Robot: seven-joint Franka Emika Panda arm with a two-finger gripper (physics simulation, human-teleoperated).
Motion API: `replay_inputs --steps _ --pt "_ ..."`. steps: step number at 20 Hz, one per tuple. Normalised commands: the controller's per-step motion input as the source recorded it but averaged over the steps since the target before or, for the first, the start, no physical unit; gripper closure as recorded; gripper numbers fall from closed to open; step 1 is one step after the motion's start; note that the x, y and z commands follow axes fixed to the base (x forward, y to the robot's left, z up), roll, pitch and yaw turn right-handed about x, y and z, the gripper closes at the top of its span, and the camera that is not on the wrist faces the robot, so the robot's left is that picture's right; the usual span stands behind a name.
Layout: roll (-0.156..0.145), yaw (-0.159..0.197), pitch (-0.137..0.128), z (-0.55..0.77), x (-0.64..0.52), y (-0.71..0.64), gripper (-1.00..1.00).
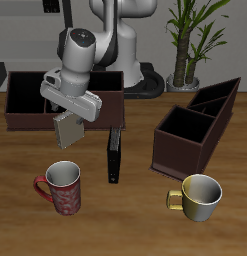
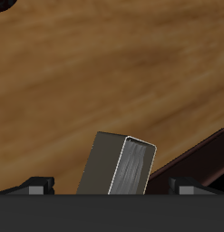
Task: Place the yellow book into the back desk caddy's right compartment
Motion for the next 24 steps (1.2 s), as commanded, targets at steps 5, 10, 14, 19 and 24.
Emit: replay_inputs --steps 5,10,14,19,24 --pt "-0.026 -0.029 0.019 -0.17 -0.06 -0.12 -1.00" --pt "-0.009 -0.040 0.027 -0.16 -0.06 -0.10 -1.00" --pt "-0.017 -0.039 0.043 -0.21 0.00 -0.14 1.00" --pt "-0.024 -0.035 0.046 -0.28 0.03 -0.10 1.00" --pt "0.021 0.001 0.015 -0.08 0.05 0.09 1.00"
